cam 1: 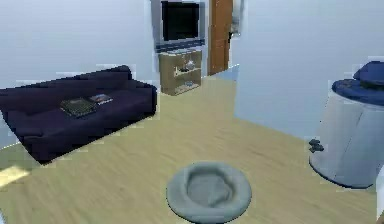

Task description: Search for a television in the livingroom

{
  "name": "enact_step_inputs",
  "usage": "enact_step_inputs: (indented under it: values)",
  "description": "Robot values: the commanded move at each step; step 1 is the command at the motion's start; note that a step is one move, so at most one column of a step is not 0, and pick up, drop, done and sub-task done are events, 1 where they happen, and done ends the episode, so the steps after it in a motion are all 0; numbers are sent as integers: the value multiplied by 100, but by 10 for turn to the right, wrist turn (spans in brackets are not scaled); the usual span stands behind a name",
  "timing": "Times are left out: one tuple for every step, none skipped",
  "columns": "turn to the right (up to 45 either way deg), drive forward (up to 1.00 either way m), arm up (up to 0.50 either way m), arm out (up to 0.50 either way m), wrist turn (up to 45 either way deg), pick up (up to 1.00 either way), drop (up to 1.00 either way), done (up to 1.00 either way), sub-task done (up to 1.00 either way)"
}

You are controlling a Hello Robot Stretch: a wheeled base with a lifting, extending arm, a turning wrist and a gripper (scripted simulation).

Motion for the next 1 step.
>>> enact_step_inputs:
  values:
    - [450, 0, 0, 0, 0, 0, 0, 0, 0]
